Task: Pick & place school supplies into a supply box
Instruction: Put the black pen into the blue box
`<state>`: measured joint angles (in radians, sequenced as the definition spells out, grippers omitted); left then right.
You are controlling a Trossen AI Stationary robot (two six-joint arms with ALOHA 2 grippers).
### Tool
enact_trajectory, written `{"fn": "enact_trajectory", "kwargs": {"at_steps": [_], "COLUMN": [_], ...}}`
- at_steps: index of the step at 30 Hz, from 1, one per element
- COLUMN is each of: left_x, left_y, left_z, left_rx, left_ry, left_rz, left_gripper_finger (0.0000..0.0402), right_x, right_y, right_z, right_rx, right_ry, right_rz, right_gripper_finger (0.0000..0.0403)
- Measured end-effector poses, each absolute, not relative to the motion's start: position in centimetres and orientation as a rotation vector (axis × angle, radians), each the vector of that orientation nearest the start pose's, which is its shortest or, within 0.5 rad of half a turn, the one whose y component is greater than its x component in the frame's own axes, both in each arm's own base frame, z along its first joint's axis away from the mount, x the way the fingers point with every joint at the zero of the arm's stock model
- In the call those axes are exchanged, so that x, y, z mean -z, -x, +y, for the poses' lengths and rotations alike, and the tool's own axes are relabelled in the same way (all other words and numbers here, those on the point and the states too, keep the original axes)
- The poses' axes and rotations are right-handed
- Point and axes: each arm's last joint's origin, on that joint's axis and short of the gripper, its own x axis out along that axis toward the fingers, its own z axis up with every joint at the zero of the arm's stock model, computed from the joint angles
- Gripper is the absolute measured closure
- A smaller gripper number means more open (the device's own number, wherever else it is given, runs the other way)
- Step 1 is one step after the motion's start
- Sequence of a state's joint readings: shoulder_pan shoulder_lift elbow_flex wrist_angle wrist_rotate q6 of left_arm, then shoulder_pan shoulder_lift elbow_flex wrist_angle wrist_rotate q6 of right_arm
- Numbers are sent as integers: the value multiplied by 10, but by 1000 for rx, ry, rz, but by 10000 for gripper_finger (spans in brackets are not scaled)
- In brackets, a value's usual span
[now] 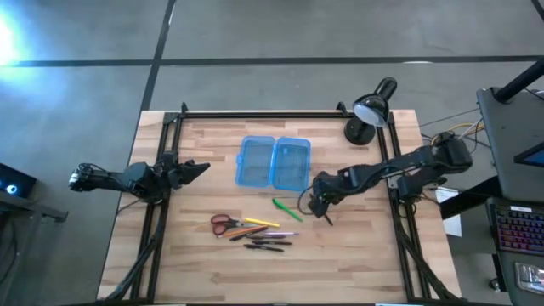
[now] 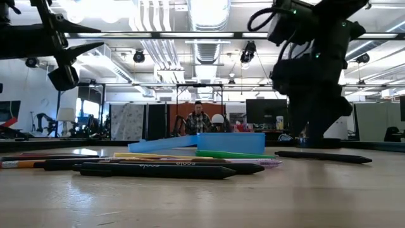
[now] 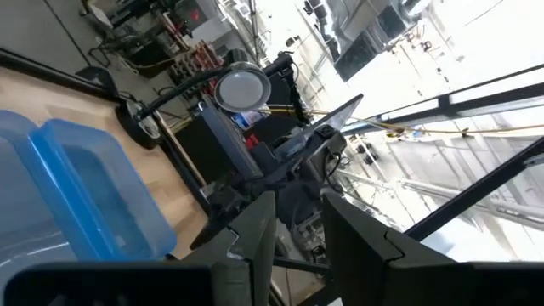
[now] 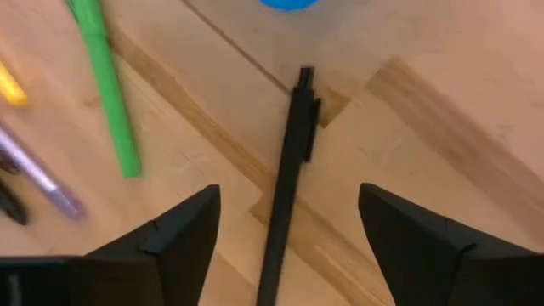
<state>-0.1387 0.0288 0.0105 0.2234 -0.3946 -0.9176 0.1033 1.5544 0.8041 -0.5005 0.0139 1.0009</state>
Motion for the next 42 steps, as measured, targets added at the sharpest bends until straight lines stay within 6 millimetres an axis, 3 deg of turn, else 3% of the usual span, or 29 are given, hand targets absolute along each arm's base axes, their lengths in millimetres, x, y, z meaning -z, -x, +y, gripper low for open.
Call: {"fn": "enact_trajectory", "kwargs": {"at_steps": [6, 12, 17, 21, 27, 33, 38, 42], "left_x": [-186, -186, -184, -183, -183, -183, -183, -182], "left_y": [-95, -95, -96, -96, -96, -97, -97, -97], "left_z": [-2, -2, -2, -2, -2, -2, -2, -2], "left_rx": [-153, -160, -171, -174, -176, -177, -165, -166], "left_ry": [961, 963, 958, 957, 955, 930, 923, 923], "left_rz": [-304, -308, -287, -283, -277, -272, -265, -255], "left_gripper_finger": [317, 317, 317, 317, 317, 317, 317, 317], "right_x": [-127, -128, -118, -115, -121, -154, -218, -252], "right_y": [-274, -279, -277, -276, -270, -264, -264, -271], "right_z": [32, 32, 32, 32, 30, 31, 19, -12], "right_rx": [661, 700, 751, 760, 763, 721, 760, 791], "right_ry": [-736, -707, -731, -730, -712, -806, -996, -1075], "right_rz": [1224, 1213, 1241, 1263, 1307, 1258, 904, 614], "right_gripper_finger": [132, 161, 189, 242, 365, 383, 385, 386]}}
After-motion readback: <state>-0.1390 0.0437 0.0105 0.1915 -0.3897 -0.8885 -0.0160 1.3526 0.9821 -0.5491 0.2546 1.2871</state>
